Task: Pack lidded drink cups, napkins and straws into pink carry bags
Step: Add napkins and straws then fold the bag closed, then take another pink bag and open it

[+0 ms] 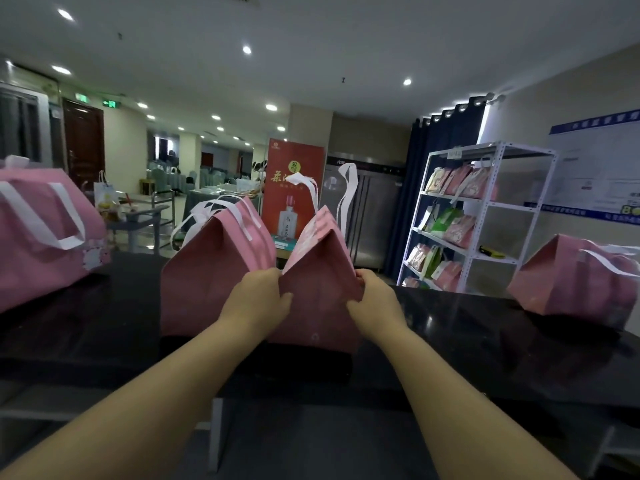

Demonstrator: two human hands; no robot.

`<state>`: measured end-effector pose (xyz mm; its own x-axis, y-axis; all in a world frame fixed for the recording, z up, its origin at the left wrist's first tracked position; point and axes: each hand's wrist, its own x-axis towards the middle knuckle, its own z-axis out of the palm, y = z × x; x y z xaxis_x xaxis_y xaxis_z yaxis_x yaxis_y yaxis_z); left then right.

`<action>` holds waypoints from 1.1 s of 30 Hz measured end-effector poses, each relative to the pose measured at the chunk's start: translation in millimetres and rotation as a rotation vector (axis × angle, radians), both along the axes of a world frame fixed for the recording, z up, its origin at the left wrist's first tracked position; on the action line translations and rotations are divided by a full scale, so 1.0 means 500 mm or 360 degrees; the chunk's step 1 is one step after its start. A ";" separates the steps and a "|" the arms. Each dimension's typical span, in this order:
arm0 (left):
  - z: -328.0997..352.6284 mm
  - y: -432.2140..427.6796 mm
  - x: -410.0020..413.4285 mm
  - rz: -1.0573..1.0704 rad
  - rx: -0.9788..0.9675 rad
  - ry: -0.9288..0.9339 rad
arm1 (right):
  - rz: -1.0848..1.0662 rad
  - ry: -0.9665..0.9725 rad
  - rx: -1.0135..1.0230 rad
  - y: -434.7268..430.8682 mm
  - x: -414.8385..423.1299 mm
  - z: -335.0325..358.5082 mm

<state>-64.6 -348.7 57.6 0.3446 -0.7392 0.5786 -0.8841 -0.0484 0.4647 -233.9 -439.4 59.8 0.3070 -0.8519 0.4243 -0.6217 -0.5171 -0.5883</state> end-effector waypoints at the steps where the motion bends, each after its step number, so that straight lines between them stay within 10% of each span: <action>1: 0.003 0.011 0.001 -0.0021 -0.0046 -0.0017 | -0.0032 -0.0010 -0.0077 0.005 -0.002 0.009; 9: 0.020 0.230 0.057 -0.0217 -0.0318 -0.0065 | 0.0372 -0.0299 -0.0936 0.147 0.025 0.089; 24: -0.122 0.716 0.396 0.0279 0.0065 -0.0017 | 0.1306 0.0566 -0.0760 0.484 0.467 -0.041; 33: -0.125 0.922 0.689 0.0570 0.0031 -0.0418 | 0.1288 0.0091 -0.0624 0.677 0.791 -0.141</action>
